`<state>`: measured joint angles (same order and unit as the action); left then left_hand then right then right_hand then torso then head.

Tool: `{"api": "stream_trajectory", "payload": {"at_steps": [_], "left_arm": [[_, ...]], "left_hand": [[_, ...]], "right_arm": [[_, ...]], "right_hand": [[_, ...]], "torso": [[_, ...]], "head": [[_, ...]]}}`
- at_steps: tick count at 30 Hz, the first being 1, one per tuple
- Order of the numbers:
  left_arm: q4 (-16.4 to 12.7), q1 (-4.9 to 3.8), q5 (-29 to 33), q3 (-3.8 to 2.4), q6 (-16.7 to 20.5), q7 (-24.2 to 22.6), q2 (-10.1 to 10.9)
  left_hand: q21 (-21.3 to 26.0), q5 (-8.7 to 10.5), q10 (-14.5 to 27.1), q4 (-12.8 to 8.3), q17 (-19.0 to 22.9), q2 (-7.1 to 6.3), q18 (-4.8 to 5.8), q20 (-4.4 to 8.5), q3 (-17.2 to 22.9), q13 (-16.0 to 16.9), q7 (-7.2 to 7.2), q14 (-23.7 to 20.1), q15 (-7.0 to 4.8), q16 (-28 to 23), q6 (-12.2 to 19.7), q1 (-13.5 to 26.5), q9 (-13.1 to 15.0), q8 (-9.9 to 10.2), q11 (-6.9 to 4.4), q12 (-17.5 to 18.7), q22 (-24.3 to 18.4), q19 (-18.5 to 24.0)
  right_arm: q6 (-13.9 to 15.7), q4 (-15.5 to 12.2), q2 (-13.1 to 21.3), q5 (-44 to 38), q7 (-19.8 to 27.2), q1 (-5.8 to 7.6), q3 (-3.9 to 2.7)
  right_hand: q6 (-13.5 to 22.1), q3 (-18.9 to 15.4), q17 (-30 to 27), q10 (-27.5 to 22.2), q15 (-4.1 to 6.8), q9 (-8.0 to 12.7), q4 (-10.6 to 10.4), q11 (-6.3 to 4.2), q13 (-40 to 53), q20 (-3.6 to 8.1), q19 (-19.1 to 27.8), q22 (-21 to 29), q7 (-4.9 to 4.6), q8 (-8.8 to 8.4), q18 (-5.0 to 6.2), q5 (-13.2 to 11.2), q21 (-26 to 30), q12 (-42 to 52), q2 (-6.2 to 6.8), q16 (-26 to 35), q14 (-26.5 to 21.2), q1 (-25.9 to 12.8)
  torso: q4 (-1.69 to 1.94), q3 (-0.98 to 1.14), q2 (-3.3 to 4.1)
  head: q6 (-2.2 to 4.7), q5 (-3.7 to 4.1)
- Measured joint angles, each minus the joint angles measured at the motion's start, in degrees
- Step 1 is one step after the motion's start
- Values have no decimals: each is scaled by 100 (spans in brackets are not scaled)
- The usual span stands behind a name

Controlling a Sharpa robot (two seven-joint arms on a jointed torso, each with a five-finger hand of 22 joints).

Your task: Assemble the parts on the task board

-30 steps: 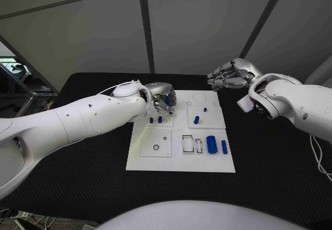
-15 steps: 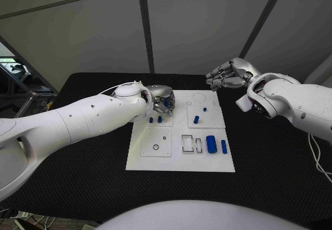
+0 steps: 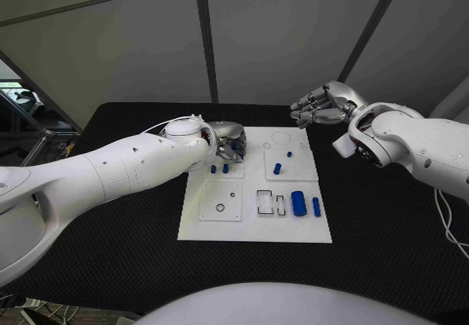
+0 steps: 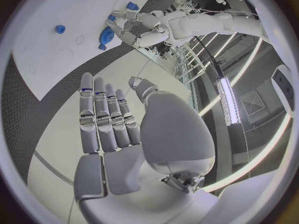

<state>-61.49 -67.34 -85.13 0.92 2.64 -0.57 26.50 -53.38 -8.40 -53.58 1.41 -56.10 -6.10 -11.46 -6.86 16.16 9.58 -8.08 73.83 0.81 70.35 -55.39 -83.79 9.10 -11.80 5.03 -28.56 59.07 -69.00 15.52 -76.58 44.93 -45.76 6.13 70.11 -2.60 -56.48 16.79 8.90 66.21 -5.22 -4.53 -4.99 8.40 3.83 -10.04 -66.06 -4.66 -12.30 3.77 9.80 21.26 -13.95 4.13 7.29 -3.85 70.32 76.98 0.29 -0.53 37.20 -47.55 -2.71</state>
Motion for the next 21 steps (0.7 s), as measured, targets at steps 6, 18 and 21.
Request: {"api": "stream_trajectory", "payload": {"at_steps": [6, 18, 21], "left_arm": [[49, 1, -1, -6, -22, 11, -38], [105, 14, 31, -14, -7, 12, -58], [108, 21, 48, -14, 16, 4, -59]], "left_hand": [[-46, 0, -24, -34, 14, 0, 0, 0, 126, -25, 0, 10, 10, 44, 0, 0, -21, 28, 23, 50, 67, 0], [-364, 0, -193, -132, -90, 0, 3, 8, 435, -68, -54, 119, 12, 206, -98, 0, -57, 66, 13, 105, 361, -138], [-518, 0, -299, -157, -258, 0, 0, 28, 531, -80, -45, 264, -5, 348, -190, 0, -60, 67, -12, 106, 498, -234]], "right_arm": [[0, -2, -6, -1, 0, 0, 0], [0, -4, -8, -2, 1, 0, 0], [0, -5, -7, -2, 1, 0, 0]], "right_hand": [[0, 0, 0, 0, 0, 0, 0, 0, 0, 0, 0, 0, 0, 0, 0, 0, 0, 0, 0, 0, 0, 0], [0, 0, 0, 0, 0, 0, 0, 0, 0, 0, 0, -1, 0, 0, 0, 0, 0, 0, 0, 0, 0, 0], [0, 0, 1, 0, 0, 0, 0, 0, 0, 0, 0, -1, 0, 0, 0, 0, 0, 0, 0, 0, 0, 0]], "torso": [[-1, 1, 1], [3, 2, -3], [6, 2, -3]], "head": [[-13, 5], [-12, 23], [-8, 23]]}}
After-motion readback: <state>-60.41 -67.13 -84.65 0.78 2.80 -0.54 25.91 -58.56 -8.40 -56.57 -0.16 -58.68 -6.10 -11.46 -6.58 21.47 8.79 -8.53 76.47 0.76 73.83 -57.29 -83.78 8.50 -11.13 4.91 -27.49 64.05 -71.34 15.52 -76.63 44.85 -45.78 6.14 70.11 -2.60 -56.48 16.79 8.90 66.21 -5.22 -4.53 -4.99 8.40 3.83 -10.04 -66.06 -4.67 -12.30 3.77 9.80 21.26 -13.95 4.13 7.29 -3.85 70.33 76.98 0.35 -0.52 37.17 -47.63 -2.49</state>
